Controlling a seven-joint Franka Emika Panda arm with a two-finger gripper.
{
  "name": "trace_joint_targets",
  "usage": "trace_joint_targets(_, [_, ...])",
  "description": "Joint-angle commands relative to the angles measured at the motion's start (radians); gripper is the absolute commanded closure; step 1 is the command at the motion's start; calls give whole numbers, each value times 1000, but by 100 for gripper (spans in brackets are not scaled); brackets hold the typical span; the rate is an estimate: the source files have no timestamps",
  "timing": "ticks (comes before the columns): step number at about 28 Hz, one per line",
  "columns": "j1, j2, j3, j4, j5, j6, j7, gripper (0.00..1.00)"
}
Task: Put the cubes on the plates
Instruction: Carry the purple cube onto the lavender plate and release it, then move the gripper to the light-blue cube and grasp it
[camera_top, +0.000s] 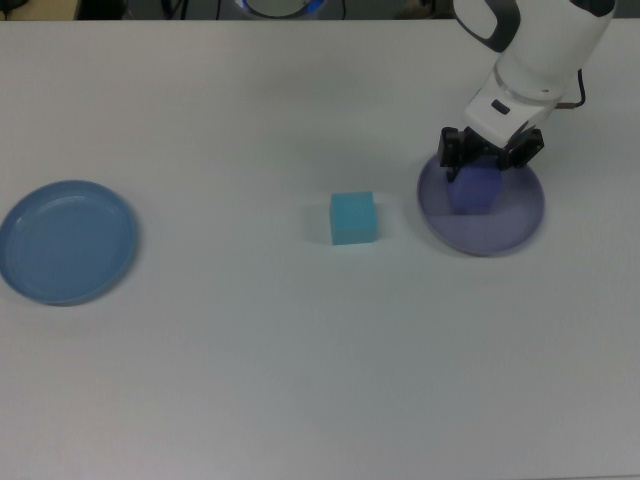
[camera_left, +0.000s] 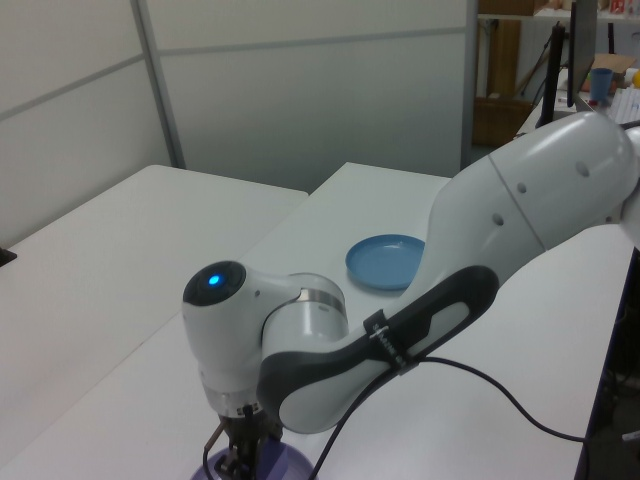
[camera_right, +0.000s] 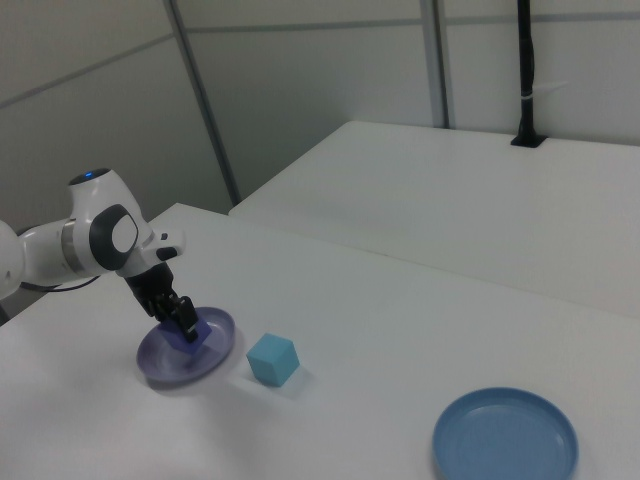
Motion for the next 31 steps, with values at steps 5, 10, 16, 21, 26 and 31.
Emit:
trace_joint_targets(5, [29,7,-8,12,-33,4,10,9])
trace_joint_targets(10, [33,5,4,11,-36,-2,-28,0])
trace_joint_targets(16, [29,-22,-2,14,-22,-19,-30,0])
trace_joint_targets(21, [-42,-56,-9,14,0,-84,-25,0])
trace_joint_targets(26, [-147,-85,-9,-2,15,-88,-37,0])
trace_joint_targets(31, [-203,-85,-9,-26,18,-88,-149,0])
